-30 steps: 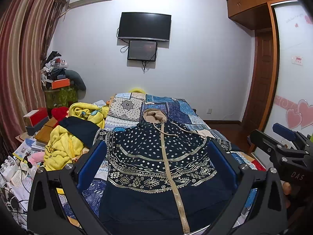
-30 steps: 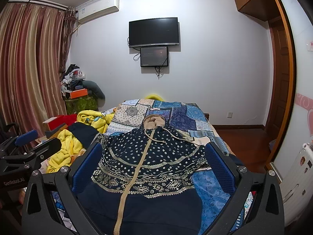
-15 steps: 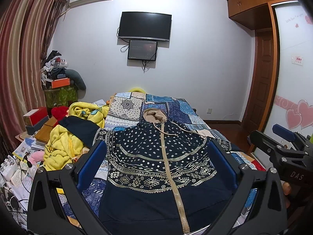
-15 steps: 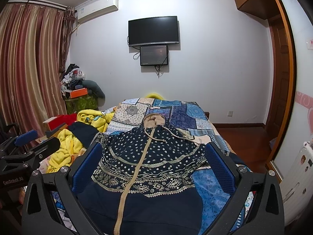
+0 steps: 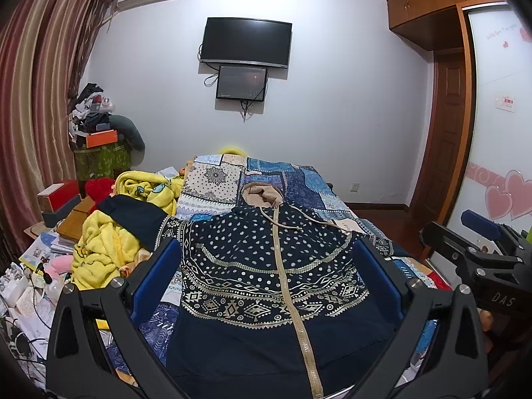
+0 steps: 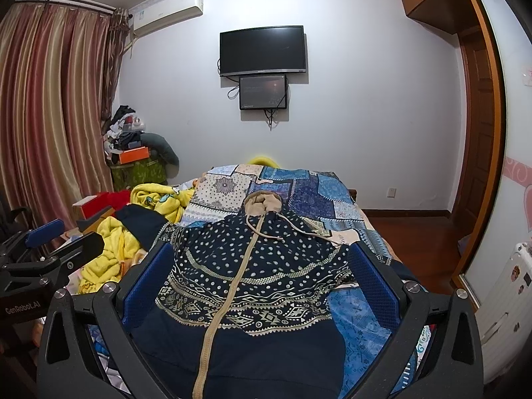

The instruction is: Fold large clothes

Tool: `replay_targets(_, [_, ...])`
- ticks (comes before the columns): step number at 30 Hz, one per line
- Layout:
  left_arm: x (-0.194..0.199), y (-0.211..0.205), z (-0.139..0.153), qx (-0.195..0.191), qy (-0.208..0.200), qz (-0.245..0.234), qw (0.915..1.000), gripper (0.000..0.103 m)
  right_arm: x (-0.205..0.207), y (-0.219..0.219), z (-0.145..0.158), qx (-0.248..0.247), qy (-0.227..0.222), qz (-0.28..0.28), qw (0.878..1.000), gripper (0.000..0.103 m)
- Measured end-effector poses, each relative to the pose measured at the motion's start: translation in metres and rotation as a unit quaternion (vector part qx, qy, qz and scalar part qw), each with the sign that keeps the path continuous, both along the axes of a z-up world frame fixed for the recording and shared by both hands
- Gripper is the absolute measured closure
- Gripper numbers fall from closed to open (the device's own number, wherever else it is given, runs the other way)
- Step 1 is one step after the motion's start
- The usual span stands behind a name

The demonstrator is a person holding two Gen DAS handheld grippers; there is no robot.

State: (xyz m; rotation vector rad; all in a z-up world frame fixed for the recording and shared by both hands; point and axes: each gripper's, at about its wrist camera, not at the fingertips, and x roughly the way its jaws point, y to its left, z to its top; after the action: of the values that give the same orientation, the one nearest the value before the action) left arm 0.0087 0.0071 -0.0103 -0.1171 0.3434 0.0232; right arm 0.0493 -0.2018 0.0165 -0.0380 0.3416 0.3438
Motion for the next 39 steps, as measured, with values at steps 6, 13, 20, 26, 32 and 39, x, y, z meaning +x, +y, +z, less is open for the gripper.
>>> replay_targets(6, [0.023,0.015,-0.003,0.001,0.009,0.011,0.9999,0.000,0.018,0.011,-0.002,-0.020,0.001,0.002,1.000,0.000])
replay_targets(13, [0.071,0.054,-0.013,-0.004,0.025,0.032,0.9992,0.000,0.064,0.031,-0.010,-0.041,0.014,0.007,0.999,0.000])
replay_targets(20, [0.128,0.117,-0.044,-0.001,0.059,0.087,0.9945,0.000,0.122,0.048,-0.033,-0.060,0.053,-0.003,0.997,0.000])
replay_targets(26, [0.174,0.185,-0.085,-0.021,0.111,0.121,0.9863,0.000,0.165,0.060,-0.052,-0.086,0.075,-0.011,0.993,0.000])
replay_targets(32, [0.212,0.250,-0.125,-0.082,0.149,0.137,0.9758,0.000,0.210,0.064,-0.079,-0.081,0.123,0.005,0.989,0.000])
replay_targets(39, [0.257,0.303,-0.168,-0.101,0.188,0.150,0.9653,0.000,0.242,0.070,-0.109,-0.102,0.146,0.006,0.984,0.000])
